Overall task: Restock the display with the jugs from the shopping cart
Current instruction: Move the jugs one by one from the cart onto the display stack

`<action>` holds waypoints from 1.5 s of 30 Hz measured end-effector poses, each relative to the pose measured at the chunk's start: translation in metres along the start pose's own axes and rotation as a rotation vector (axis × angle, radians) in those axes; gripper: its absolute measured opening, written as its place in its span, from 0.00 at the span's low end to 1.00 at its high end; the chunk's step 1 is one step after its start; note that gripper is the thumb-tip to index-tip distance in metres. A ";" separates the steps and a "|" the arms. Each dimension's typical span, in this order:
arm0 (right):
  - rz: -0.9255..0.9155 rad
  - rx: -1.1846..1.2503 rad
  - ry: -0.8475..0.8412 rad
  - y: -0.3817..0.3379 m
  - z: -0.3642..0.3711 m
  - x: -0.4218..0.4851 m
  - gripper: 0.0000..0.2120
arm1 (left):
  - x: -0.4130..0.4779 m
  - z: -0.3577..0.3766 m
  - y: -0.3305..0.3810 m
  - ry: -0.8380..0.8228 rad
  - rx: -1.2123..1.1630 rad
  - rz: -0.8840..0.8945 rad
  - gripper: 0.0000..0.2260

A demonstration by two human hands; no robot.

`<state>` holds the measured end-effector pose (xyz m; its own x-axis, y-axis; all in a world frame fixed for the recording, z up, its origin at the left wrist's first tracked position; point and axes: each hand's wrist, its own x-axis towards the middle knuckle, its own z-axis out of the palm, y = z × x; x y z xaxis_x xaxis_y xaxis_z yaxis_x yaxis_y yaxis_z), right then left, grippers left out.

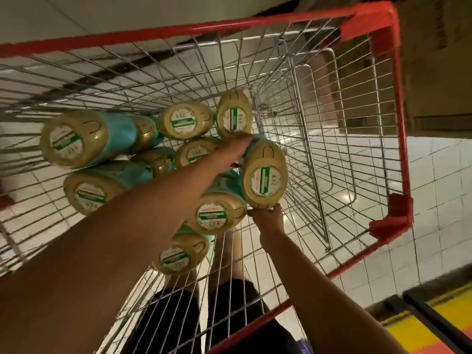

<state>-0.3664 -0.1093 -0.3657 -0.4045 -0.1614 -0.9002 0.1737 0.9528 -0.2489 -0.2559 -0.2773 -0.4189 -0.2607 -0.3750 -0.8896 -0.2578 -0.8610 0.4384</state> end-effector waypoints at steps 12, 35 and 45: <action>-0.613 -0.094 -0.023 -0.028 0.002 -0.033 0.43 | -0.016 -0.003 0.017 -0.033 -0.228 -0.084 0.24; -1.009 0.052 -0.361 -0.066 -0.004 -0.317 0.54 | -0.338 -0.073 0.036 -0.151 -0.602 0.440 0.25; -1.218 0.155 -0.213 -0.131 -0.092 -0.339 0.14 | -0.429 -0.040 0.037 -0.034 -0.522 0.242 0.13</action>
<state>-0.3350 -0.1560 0.0051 -0.2258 -0.9700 -0.0906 -0.1021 0.1160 -0.9880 -0.1159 -0.1619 -0.0261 -0.2875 -0.5787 -0.7632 0.3039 -0.8108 0.5002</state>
